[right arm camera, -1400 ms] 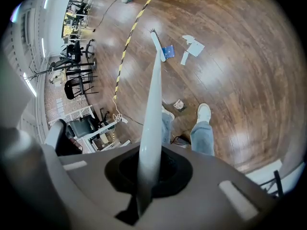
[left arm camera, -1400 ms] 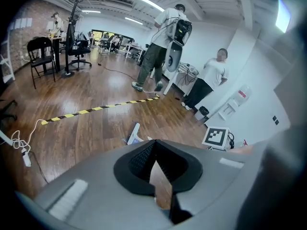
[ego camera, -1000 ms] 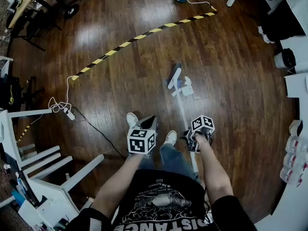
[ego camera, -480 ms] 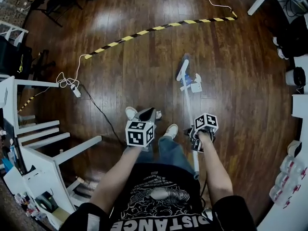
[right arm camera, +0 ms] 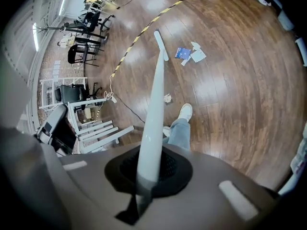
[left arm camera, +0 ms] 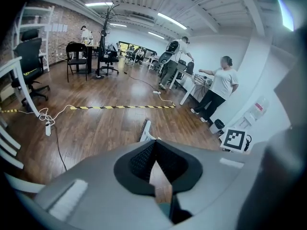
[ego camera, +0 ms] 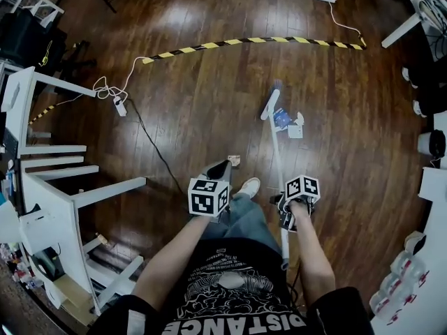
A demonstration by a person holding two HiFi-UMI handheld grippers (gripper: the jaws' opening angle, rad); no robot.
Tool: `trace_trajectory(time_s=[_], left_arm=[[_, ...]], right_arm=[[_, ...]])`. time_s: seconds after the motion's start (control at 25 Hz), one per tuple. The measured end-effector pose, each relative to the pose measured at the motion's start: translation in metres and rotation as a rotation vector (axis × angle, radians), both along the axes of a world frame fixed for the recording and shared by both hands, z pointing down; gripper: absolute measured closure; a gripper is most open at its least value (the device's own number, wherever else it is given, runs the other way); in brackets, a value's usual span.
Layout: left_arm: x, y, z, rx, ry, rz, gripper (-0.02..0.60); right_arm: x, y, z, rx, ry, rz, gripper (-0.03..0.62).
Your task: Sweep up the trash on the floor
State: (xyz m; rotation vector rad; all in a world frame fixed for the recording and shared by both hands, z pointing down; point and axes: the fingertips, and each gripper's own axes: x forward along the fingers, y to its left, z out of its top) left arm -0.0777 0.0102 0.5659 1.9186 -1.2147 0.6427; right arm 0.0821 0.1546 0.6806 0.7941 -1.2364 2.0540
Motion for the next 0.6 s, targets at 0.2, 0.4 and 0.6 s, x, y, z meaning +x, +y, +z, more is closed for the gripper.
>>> trace_trajectory(time_s=[0.2, 0.4, 0.6], left_arm=[[-0.008, 0.026, 0.002, 0.003, 0.003, -0.025, 0.577], [-0.024, 0.064, -0.004, 0.021, 0.016, -0.064, 0.577], [-0.049, 0.126, -0.003, 0.029, 0.04, -0.122, 0.577]], right_arm=[[-0.022, 0.011, -0.01, 0.039, 0.0, -0.048, 0.594], [-0.046, 0.041, -0.021, 0.076, 0.0, -0.091, 0.594], [-0.069, 0.094, -0.028, 0.094, 0.0, -0.135, 0.594]])
